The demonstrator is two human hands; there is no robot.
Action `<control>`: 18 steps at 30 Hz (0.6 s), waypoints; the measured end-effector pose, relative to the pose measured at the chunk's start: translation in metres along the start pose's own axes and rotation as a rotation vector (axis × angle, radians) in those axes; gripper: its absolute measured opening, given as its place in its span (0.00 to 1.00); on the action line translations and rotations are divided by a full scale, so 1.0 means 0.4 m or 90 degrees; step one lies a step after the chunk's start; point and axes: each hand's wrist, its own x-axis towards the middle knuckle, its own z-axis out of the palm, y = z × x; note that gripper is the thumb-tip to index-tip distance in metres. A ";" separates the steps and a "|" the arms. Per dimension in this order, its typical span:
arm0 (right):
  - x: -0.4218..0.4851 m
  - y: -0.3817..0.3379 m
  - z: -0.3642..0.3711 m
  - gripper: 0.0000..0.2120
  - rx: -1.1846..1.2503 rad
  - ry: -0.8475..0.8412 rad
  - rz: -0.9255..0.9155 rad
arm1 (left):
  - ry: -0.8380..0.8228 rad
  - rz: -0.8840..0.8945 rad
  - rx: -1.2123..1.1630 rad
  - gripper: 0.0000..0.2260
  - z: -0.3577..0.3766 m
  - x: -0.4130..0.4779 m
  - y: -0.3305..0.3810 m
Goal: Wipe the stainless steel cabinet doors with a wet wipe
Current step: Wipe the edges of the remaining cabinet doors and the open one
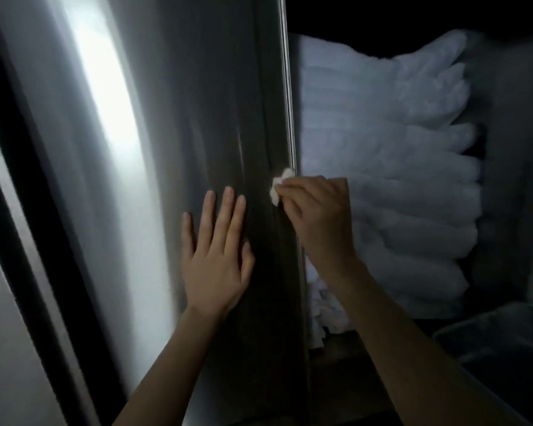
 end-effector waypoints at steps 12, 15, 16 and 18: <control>0.261 0.061 -0.044 0.06 -0.205 -0.111 -0.254 | 0.073 0.001 -0.071 0.24 0.023 -0.011 -0.009; 0.316 0.061 -0.014 0.05 -0.225 -0.021 -0.183 | 0.076 0.004 -0.070 0.24 0.024 -0.009 -0.010; 0.293 0.056 -0.006 0.04 -0.211 -0.006 -0.155 | 0.073 0.002 -0.069 0.25 0.023 -0.010 -0.009; 0.186 0.041 -0.002 0.04 -0.170 -0.025 -0.113 | 0.069 0.001 -0.068 0.25 0.022 -0.010 -0.008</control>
